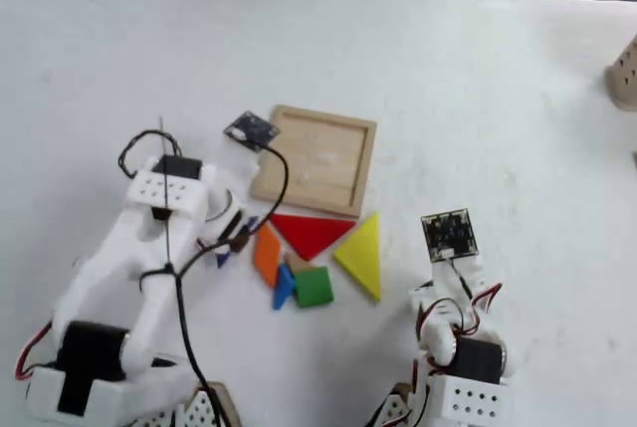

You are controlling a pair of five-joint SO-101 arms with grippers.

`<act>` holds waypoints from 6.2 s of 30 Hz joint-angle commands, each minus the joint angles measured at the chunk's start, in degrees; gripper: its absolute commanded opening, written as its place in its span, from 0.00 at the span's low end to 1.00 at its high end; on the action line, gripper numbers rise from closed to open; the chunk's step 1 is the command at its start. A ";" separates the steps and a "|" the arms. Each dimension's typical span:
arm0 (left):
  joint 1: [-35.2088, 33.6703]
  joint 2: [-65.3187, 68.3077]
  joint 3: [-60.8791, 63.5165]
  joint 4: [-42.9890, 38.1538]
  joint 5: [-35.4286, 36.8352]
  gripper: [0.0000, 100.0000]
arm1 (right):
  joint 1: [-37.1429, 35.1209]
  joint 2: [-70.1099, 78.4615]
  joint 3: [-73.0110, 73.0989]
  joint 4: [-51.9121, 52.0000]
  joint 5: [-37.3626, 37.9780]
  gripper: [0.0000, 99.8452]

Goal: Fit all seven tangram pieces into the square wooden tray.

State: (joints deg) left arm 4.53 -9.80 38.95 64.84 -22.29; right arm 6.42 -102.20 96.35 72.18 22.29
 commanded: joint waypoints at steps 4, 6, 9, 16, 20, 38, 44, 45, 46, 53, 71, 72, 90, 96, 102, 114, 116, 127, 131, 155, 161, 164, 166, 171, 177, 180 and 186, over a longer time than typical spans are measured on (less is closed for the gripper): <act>1.63 -8.57 -1.32 0.09 4.31 0.14 | 0.57 -0.57 0.53 0.13 0.79 0.02; 2.68 -9.10 -3.87 0.53 8.62 0.15 | 0.57 -0.57 0.53 0.13 0.79 0.02; 4.53 -9.01 -7.56 0.62 14.68 0.19 | 0.57 -0.57 0.53 0.13 0.79 0.02; 11.47 -8.75 -15.74 0.09 18.99 0.21 | 0.57 -0.57 0.53 0.13 0.79 0.02; 13.93 -3.30 -23.03 0.09 20.57 0.21 | 0.57 -0.57 0.53 0.13 0.79 0.02; -2.15 12.18 -20.57 2.37 -7.91 0.31 | 0.57 -0.57 0.53 0.13 0.79 0.02; -1.10 12.62 -10.20 -10.37 -8.18 0.31 | 0.57 -0.57 0.53 0.13 0.79 0.02; -1.10 12.62 -9.32 -11.52 -8.35 0.31 | 0.57 -0.57 0.53 0.13 0.79 0.02; -1.10 12.70 -8.88 -12.13 -8.97 0.31 | 0.57 -0.57 0.53 0.13 0.79 0.02; -0.22 13.85 -9.05 -13.89 -10.81 0.31 | 0.57 -0.57 0.53 0.13 0.79 0.02; 1.36 31.25 -30.42 -1.05 -3.87 0.31 | 0.57 -0.57 0.53 0.13 0.79 0.02; 1.36 31.16 -29.98 -1.05 -3.87 0.31 | 0.57 -0.57 0.53 0.13 0.79 0.02; 2.77 31.16 -29.01 0.53 -5.89 0.23 | 0.57 -0.57 0.53 0.13 0.79 0.02; 1.54 31.16 -29.10 0.97 -5.80 0.23 | 0.57 -0.57 0.53 0.13 0.79 0.02; 0.22 31.08 -29.36 2.37 -6.24 0.27 | 0.57 -0.57 0.53 0.13 0.79 0.02; 0.66 29.05 -27.34 2.99 -10.29 0.30 | 0.57 -0.57 0.53 0.13 0.79 0.02; 0.84 29.05 -27.43 2.55 -10.29 0.30 | 0.57 -0.57 0.53 0.13 0.79 0.02; 2.24 29.23 -26.90 -0.70 -6.77 0.27 | 0.57 -0.57 0.53 0.13 0.79 0.02; 2.24 29.32 -26.37 -0.26 -6.68 0.26 | 0.57 -0.57 0.53 0.13 0.79 0.02; 2.24 25.98 -24.62 -0.35 -6.51 0.15 | 0.57 -0.57 0.53 0.13 0.79 0.02; 2.24 25.36 -24.62 -0.35 -6.51 0.15 | 0.57 -0.57 0.53 0.13 0.79 0.02; 2.33 25.01 -25.14 -0.26 -6.51 0.15 | 0.57 -0.57 0.53 0.13 0.79 0.02; 3.12 24.75 -26.11 -0.26 -6.42 0.15 | 0.57 -0.57 0.53 0.13 0.79 0.02; 5.93 23.08 -29.71 -0.18 1.76 0.15 | 0.57 -0.57 0.53 0.13 0.79 0.02; 8.92 22.99 -35.60 -0.18 6.42 0.15 | 0.57 -0.57 0.53 0.13 0.79 0.02; 9.63 22.99 -37.36 -0.26 6.42 0.15 | 0.57 -0.57 0.53 0.13 0.79 0.02; 12.53 23.87 -42.81 -0.79 6.42 0.15 | 0.57 -0.57 0.53 0.13 0.79 0.02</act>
State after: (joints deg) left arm 14.46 16.75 2.20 65.80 -16.57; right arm 6.42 -102.20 96.35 72.18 22.37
